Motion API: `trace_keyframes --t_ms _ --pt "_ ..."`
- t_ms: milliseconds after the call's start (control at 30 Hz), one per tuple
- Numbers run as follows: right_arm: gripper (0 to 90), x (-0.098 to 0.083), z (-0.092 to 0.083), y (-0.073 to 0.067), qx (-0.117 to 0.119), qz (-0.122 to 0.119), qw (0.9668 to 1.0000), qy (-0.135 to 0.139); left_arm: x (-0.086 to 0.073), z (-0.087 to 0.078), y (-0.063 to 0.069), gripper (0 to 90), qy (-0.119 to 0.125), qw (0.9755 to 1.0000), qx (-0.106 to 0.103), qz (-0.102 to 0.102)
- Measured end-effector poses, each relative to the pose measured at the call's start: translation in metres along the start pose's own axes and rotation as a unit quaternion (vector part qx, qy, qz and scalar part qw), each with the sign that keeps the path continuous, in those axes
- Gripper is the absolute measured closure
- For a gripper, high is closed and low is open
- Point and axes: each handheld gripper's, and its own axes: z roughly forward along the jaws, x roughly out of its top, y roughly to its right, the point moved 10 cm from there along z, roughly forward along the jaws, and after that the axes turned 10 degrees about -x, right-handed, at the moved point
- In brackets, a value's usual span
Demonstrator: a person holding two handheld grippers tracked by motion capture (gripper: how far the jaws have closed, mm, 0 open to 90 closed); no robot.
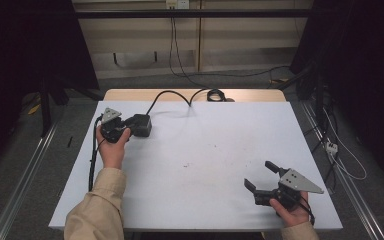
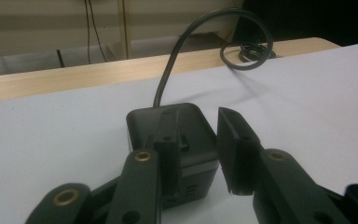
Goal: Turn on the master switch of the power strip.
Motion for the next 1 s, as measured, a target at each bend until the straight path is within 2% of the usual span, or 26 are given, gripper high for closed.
trace_keyframes --t_ms 200,467,833,1000 --pt "3.7 0.0002 -0.0002 0.0 -0.001 0.0 1.0 0.0 -0.0032 0.0011 -0.0029 72.6 -0.007 1.0 0.005 -0.002" --pt "3.9 0.0001 0.0002 -0.0001 0.0 -0.001 1.0 0.0 -0.0036 0.0019 -0.005 75.2 -0.005 0.9999 0.006 -0.008" --pt "3.9 0.0001 0.0003 -0.0001 0.001 0.0 1.0 0.0 -0.0058 0.0039 -0.0067 79.6 -0.017 0.9998 0.008 -0.001" --pt "4.0 0.0001 0.0008 -0.0015 0.004 0.0 1.0 0.0 -0.0031 0.007 -0.0045 79.8 -0.02 0.9998 0.001 0.001"
